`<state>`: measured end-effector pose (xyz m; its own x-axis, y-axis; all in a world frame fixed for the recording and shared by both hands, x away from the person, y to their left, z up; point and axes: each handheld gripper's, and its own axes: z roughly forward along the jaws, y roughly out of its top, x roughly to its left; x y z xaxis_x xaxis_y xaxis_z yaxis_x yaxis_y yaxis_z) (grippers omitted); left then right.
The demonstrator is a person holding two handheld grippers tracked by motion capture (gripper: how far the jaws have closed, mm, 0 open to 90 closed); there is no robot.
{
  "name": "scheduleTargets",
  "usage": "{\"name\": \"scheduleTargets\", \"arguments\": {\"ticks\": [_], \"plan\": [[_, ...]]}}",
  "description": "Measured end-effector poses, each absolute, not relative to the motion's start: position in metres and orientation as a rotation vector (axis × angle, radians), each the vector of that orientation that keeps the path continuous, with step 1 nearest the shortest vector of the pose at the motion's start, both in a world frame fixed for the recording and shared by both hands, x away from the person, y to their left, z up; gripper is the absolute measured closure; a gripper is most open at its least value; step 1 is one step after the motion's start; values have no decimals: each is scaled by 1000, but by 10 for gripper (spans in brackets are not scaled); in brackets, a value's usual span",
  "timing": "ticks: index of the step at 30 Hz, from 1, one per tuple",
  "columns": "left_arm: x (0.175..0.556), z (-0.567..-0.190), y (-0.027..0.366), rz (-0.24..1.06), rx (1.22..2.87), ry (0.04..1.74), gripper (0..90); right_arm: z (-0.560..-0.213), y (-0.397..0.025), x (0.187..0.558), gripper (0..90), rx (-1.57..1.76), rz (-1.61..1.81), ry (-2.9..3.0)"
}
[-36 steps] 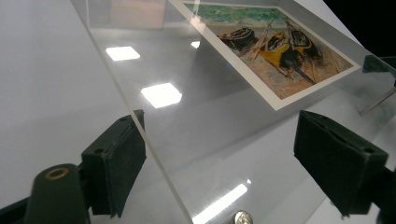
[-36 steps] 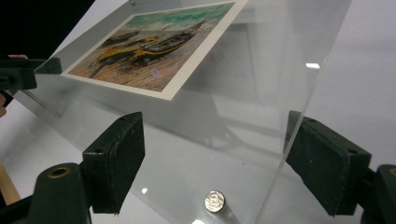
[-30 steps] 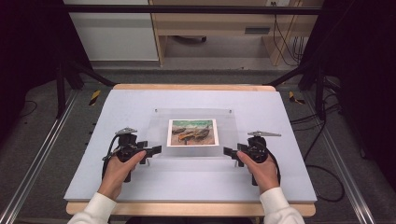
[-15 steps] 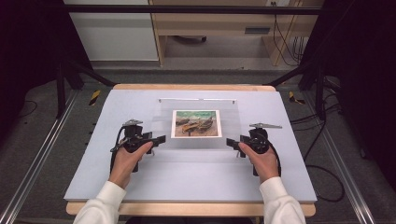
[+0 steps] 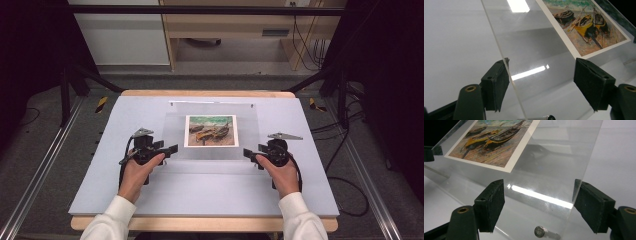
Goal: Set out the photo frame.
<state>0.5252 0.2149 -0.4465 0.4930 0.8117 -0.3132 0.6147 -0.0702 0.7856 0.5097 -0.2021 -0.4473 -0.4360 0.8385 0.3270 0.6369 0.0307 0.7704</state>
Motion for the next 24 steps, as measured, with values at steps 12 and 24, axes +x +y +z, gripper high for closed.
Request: {"name": "scheduleTargets", "arguments": {"ticks": [12, 24], "plan": [[513, -445, 216, 302, 1770, 1192, 326, -446, -200, 497, 279, 1447, 1331, 2082], [500, -443, 216, 339, 1775, 1187, 370, -446, -201, 483, 330, 1411, 1307, 2072]]}}
